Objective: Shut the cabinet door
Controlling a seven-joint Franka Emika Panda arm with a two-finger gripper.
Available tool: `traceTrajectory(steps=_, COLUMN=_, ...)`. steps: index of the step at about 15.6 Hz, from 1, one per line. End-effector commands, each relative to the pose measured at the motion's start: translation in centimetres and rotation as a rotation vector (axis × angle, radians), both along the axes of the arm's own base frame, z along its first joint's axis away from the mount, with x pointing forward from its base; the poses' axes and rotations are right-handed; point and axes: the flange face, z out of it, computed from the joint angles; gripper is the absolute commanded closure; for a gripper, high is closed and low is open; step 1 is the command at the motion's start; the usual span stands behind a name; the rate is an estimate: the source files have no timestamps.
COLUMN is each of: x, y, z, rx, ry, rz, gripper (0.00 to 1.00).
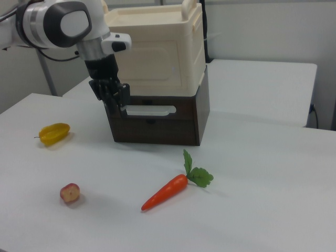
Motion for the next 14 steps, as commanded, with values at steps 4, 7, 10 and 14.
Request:
traceTrajectory(steps=4, x=-1.3, y=-1.8, z=0.5, rx=-0.009, ry=0.026, rz=-0.039, gripper=0.00)
traceTrajectory(steps=7, x=-1.5, y=-2.3, z=0.8, rx=-0.015, ry=0.025, rz=-0.046, gripper=0.00)
traceTrajectory(steps=10, x=-1.6, y=-2.4, z=0.7, rx=-0.010, ry=0.030, rz=-0.058, gripper=0.00)
traceTrajectory(steps=14, x=-1.6, y=-2.6, z=0.9, rx=-0.004, ry=0.029, rz=-0.072, gripper=0.00)
